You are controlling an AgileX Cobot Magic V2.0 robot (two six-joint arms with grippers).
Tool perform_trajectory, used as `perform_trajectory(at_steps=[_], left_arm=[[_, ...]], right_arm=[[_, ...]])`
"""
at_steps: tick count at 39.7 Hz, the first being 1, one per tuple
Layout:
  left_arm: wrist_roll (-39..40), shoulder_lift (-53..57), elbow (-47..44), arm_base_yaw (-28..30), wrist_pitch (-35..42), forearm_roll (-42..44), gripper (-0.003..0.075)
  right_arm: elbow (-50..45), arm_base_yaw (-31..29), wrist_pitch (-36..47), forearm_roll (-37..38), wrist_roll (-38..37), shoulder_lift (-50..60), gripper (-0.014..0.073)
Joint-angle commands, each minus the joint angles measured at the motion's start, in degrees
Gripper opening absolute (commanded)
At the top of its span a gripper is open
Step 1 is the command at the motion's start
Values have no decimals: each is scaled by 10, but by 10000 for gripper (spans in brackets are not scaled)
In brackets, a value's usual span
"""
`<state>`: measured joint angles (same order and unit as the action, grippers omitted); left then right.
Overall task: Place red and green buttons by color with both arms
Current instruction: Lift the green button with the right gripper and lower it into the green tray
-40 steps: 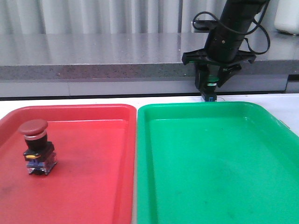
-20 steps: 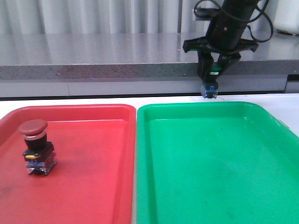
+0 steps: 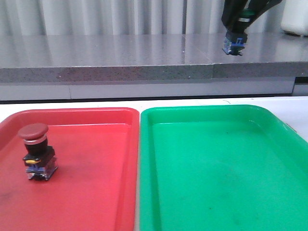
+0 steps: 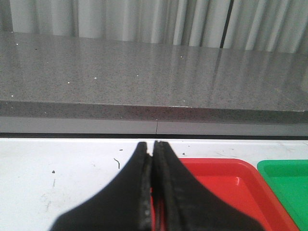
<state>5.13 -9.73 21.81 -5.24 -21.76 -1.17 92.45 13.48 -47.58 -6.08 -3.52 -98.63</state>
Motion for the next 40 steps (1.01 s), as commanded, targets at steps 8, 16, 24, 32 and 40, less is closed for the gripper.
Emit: perform_trajectory(at_steps=[8, 16, 24, 32, 40], left_arm=[[3, -6, 14, 2, 48, -2, -20], [3, -6, 14, 2, 48, -2, -20], [3, -6, 14, 2, 48, -2, -20], [3, -6, 14, 2, 48, -2, -20], [3, -6, 14, 2, 48, -2, -20]], right_arm=[[-235, 64, 129, -26, -22, 147, 147], [-329, 101, 172, -26, -56, 144, 147], [-348, 101, 200, -25, -70, 118, 147], [-348, 101, 212, -18, -70, 77, 147], [-349, 101, 204, -7, -70, 70, 147]])
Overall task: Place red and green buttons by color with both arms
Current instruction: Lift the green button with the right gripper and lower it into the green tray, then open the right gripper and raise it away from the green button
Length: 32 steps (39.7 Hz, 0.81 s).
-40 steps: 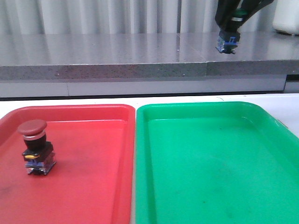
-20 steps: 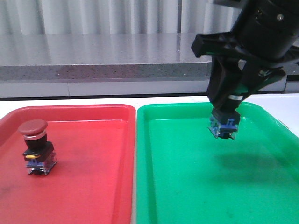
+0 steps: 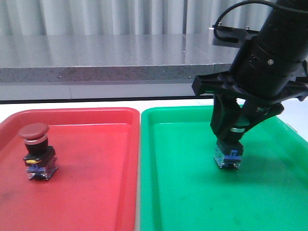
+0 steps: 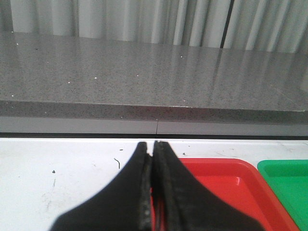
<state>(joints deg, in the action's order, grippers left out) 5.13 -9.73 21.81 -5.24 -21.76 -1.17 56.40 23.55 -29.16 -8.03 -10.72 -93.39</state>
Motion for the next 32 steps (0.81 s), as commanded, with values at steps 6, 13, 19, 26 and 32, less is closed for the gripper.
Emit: perform_trajectory(at_steps=[6, 13, 19, 26, 32], left_arm=[[3, -6, 14, 2, 48, -2, -20], [3, -6, 14, 2, 48, -2, -20], [3, -6, 14, 2, 48, -2, -20], [3, -6, 14, 2, 48, -2, -20], [3, -6, 14, 2, 48, -2, -20]], right_arm=[[12, 1, 10, 21, 2, 7, 148], [12, 1, 8, 21, 1, 7, 178], [12, 1, 7, 21, 1, 10, 385], [12, 1, 4, 21, 1, 30, 497], [12, 1, 4, 21, 1, 80, 493]])
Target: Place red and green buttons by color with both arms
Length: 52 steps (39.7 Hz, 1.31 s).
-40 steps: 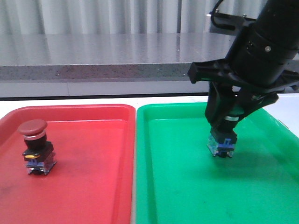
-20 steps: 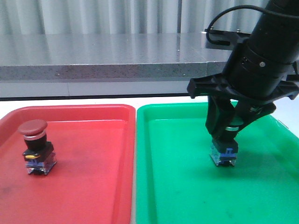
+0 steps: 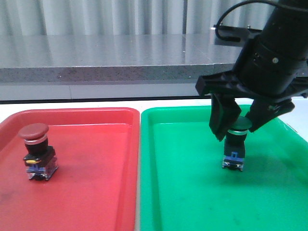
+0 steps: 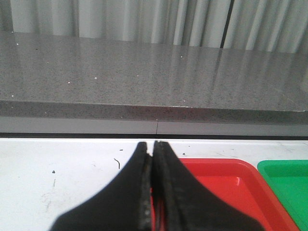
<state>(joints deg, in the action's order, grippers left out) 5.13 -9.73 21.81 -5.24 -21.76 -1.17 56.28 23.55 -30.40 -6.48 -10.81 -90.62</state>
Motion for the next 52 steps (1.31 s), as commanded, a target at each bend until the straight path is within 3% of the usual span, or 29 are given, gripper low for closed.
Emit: perform_trajectory(at_steps=[1, 5, 7, 13, 19, 25, 33, 46, 52], left_arm=[[3, -6, 14, 2, 48, -2, -20], [3, -6, 14, 2, 48, -2, -20], [3, -6, 14, 2, 48, -2, -20], [3, -6, 14, 2, 48, -2, -20], [3, -6, 14, 2, 48, -2, -20], [3, -6, 14, 2, 48, -2, -20], [3, -6, 14, 2, 48, -2, -20], [3, -6, 14, 2, 48, -2, -20], [3, -6, 14, 2, 48, -2, -20]], right_arm=[[13, 1, 16, 5, 2, 63, 493], [13, 1, 6, 5, 2, 100, 476], [13, 1, -1, 5, 2, 116, 424], [13, 1, -20, 5, 2, 159, 99], [13, 0, -22, 32, 3, 204, -130], [-5, -34, -31, 65, 2, 270, -123], [-100, -91, -11, 95, 2, 413, -123], [-310, -93, 91, 118, 2, 704, -123], [-359, -93, 138, 121, 2, 814, -123]])
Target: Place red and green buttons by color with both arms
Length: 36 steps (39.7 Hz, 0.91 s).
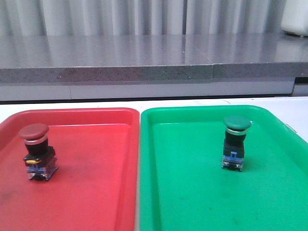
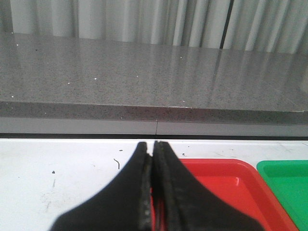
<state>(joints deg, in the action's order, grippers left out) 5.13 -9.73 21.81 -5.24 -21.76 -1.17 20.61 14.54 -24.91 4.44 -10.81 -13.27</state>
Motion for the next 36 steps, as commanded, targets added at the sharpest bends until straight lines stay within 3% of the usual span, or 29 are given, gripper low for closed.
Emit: perform_trajectory(at_steps=[1, 8, 36], left_arm=[[3, -6, 14, 2, 48, -2, -20], [3, -6, 14, 2, 48, -2, -20], [3, -6, 14, 2, 48, -2, -20]], right_arm=[[-5, -3, 91, 12, 2, 51, -123], [-8, -3, 105, 12, 2, 97, -123], [-8, -3, 105, 12, 2, 97, -123]])
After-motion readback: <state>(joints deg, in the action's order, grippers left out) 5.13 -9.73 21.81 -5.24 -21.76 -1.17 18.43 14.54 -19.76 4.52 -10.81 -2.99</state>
